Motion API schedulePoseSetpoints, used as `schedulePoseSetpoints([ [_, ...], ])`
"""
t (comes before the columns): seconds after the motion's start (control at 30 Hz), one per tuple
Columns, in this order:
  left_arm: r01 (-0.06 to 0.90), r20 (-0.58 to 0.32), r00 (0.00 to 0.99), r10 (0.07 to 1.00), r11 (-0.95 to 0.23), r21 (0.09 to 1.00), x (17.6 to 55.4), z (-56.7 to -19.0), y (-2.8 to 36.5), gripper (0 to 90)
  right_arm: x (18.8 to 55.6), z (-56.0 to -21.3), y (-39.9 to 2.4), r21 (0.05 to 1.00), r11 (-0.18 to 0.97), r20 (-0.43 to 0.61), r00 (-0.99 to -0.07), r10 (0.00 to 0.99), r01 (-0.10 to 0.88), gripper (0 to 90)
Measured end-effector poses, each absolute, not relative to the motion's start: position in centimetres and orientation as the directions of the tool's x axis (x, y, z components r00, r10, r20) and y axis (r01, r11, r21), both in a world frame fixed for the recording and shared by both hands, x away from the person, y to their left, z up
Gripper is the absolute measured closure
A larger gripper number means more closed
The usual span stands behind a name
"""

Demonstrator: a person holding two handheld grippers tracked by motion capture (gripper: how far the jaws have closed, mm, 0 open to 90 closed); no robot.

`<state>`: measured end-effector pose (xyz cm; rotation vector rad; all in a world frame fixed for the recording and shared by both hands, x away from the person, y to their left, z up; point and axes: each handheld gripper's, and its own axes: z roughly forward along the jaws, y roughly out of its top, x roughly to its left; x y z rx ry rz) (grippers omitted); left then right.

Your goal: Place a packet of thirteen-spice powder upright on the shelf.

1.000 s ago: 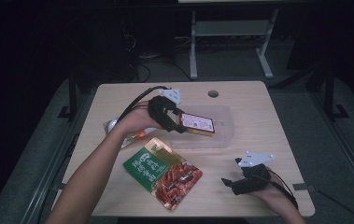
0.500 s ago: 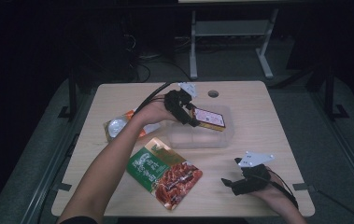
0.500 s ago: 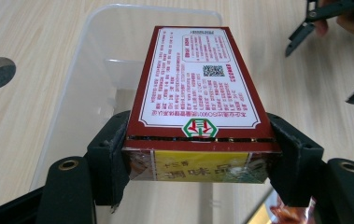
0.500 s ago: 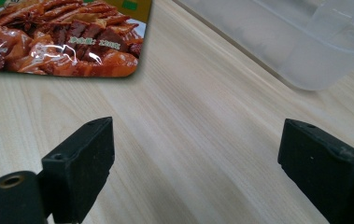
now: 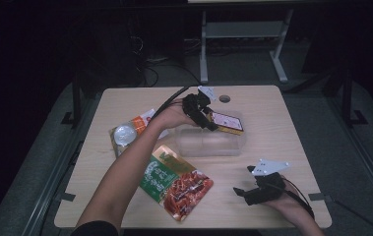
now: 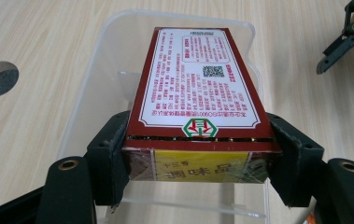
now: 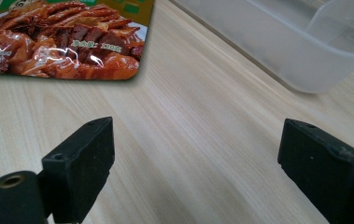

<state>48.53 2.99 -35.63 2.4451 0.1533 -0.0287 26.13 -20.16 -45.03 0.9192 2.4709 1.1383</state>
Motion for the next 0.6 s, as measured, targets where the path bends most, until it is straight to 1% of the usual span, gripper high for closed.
schedulePoseSetpoints([
  [0.37,0.135,-0.063,0.990,0.124,-0.752,0.646,48.96,-35.93,2.53,31.7,26.14,-45.02,-20.02,0.756,0.495,0.020,-0.771,0.637,0.428,10.5],
  [0.6,0.129,-0.062,0.991,0.119,-0.735,0.666,49.04,-35.67,2.43,31.7,26.20,-44.98,-20.00,0.756,0.493,0.023,-0.770,0.637,0.431,10.5],
])
